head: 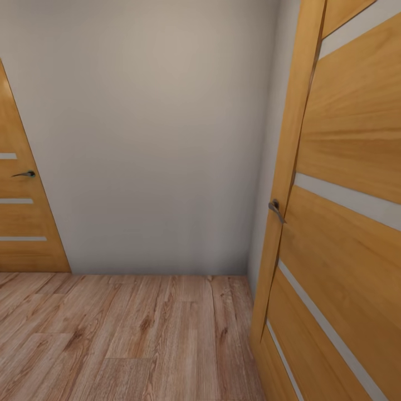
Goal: Move the two storage containers from the living room to the garage. In the garage, place one container on the floor and stack the other container on top of it (either order is fine).
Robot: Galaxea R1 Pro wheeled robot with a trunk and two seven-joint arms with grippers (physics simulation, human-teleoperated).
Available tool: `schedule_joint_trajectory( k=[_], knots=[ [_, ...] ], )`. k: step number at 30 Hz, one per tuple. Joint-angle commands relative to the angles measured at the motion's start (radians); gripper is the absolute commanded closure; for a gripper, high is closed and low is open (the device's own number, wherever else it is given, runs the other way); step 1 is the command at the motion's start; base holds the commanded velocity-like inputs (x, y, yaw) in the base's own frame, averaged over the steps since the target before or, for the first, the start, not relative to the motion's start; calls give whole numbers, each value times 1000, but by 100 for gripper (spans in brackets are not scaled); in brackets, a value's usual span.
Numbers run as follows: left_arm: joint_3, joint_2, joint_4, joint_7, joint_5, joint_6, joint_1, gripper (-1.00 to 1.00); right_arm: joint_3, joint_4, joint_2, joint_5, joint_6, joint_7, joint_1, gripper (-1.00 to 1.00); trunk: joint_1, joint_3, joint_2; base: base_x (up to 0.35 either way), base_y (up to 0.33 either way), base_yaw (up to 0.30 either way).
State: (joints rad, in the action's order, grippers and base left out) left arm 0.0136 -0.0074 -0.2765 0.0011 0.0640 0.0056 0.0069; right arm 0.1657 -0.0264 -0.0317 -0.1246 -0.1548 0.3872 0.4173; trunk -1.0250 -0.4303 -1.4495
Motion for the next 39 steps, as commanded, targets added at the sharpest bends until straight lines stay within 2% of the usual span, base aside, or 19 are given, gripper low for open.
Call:
schedule_joint_trajectory(
  k=[1,31,35,39],
  knots=[
    [1,0,-2,0,7,1,1,-100,1,-3,0,-10,-8,-1,1,-100,0,-1,-1,0,0,0],
    [2,0,-3,-1,7,0,1,-100,1,-3,-1,-12,-11,-11,1,-100,0,-1,-1,0,0,0],
    [1,0,-2,-2,7,0,1,-100,2,-2,-2,-14,-8,-23,1,-100,0,-1,-1,0,0,0],
    [0,0,-3,-2,7,0,1,-100,2,5,-7,-15,-6,-64,1,-100,0,-1,-1,0,0,0]
  ],
)
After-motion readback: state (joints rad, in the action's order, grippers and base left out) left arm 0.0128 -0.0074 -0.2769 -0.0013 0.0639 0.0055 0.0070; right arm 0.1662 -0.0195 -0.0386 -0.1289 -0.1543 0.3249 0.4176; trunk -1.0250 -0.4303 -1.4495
